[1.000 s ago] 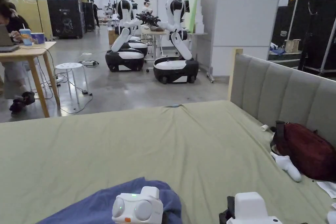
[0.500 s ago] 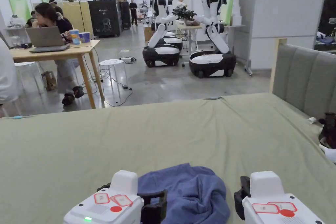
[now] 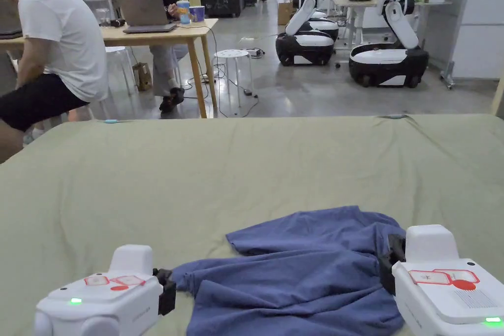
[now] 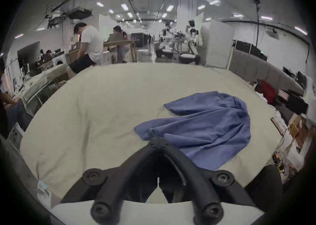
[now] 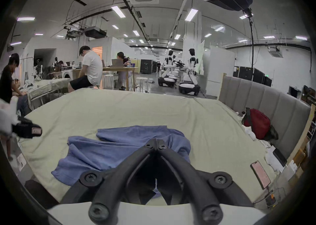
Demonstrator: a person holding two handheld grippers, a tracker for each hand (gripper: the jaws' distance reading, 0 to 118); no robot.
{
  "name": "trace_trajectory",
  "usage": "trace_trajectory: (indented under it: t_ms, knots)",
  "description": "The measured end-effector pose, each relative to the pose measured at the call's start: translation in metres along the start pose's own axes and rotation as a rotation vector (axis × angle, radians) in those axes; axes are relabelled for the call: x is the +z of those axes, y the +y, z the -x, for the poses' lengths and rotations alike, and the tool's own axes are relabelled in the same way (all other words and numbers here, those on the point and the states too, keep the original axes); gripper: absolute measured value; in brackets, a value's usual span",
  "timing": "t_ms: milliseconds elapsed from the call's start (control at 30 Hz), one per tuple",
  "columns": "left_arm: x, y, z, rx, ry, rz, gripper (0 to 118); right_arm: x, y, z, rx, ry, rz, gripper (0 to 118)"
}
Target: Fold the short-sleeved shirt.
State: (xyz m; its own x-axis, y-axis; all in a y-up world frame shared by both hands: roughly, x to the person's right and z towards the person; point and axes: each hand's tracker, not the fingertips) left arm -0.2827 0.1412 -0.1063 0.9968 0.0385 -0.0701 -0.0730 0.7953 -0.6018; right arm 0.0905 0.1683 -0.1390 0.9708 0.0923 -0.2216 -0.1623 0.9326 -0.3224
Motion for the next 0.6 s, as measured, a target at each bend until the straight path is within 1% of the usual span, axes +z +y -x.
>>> trace_trajectory:
  t_ms: [100, 167, 233, 267, 333, 367, 400, 467, 500, 533, 567, 600]
  knots:
    - [-0.059, 0.037, 0.03, 0.089, -0.058, 0.145, 0, -0.003, -0.001, 0.002, 0.012, 0.001, 0.006, 0]
    - [-0.098, 0.052, 0.04, 0.092, -0.076, 0.248, 0, -0.006, -0.001, 0.002, 0.018, 0.005, 0.011, 0]
    - [-0.139, 0.065, 0.051, 0.151, -0.113, 0.352, 0, -0.01, -0.003, 0.001, 0.022, 0.011, 0.018, 0]
    - [-0.156, 0.071, 0.055, 0.19, -0.109, 0.403, 0, -0.013, -0.004, 0.001, 0.024, 0.01, 0.024, 0]
    - [-0.176, 0.078, 0.055, 0.173, -0.039, 0.417, 0, -0.018, -0.006, -0.002, 0.026, 0.004, 0.036, 0]
    - [-0.185, 0.081, 0.056, 0.192, -0.033, 0.424, 0, -0.021, -0.008, -0.004, 0.024, 0.002, 0.041, 0]
    - [-0.192, 0.082, 0.058, 0.232, -0.044, 0.438, 7, -0.023, -0.009, -0.005, 0.023, 0.0, 0.046, 0]
    - [-0.203, 0.084, 0.061, 0.319, -0.078, 0.443, 71, -0.027, -0.012, -0.009, 0.027, -0.008, 0.055, 0]
    - [-0.208, 0.082, 0.059, 0.316, -0.071, 0.455, 95, -0.029, -0.013, -0.011, 0.027, -0.011, 0.058, 0]
    - [-0.214, 0.081, 0.056, 0.311, -0.062, 0.481, 103, -0.031, -0.015, -0.013, 0.025, -0.014, 0.063, 0]
    - [-0.217, 0.079, 0.053, 0.293, -0.053, 0.487, 96, -0.031, -0.016, -0.015, 0.023, -0.016, 0.068, 0]
    - [-0.22, 0.077, 0.05, 0.278, -0.04, 0.494, 86, -0.032, -0.017, -0.016, 0.021, -0.02, 0.072, 0]
